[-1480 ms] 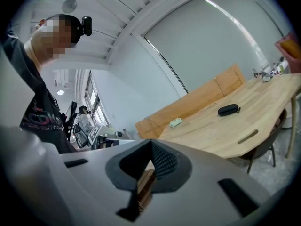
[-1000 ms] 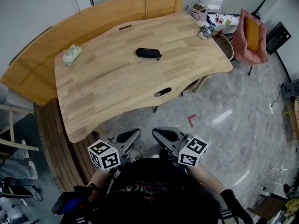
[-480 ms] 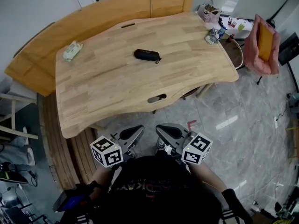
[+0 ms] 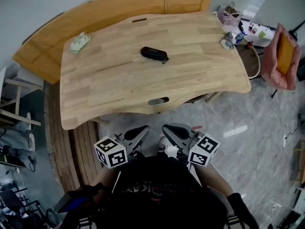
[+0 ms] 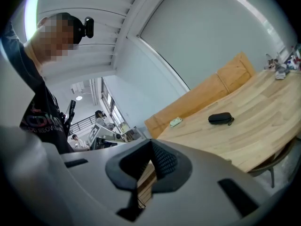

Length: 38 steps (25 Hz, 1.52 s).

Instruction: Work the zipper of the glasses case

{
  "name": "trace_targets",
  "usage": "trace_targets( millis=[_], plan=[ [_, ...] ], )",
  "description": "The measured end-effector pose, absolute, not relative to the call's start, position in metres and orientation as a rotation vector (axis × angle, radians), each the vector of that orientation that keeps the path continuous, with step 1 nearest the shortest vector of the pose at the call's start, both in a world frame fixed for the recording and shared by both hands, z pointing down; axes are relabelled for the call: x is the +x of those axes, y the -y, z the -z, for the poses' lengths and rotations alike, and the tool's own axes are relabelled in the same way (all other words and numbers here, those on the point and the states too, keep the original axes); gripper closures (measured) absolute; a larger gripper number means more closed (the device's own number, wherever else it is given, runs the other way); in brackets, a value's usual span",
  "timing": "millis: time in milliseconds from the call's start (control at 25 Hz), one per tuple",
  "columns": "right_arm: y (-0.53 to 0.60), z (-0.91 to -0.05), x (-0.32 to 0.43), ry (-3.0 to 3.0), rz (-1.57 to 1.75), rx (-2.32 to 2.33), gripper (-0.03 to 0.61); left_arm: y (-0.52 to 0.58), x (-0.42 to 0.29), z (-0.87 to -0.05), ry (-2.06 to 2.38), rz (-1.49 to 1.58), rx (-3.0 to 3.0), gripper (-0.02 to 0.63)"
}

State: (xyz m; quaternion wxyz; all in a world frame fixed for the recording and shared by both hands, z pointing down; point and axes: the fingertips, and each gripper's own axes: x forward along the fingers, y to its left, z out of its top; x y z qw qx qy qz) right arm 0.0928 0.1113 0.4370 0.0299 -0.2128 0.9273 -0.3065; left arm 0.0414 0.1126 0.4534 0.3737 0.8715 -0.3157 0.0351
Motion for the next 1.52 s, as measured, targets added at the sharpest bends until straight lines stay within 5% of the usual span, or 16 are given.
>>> trace_targets(
  millis=[480,1520],
  plan=[
    [-0.084,-0.445,0.099,-2.860,0.975,-0.693,0.565,-0.090,0.039,-0.455,0.818,-0.093,2.228,0.604],
    [0.046,-0.441,0.023,-2.806,0.845,-1.203,0.565,0.002,-0.081,-0.452,0.596,-0.065,2.281,0.604]
  ],
)
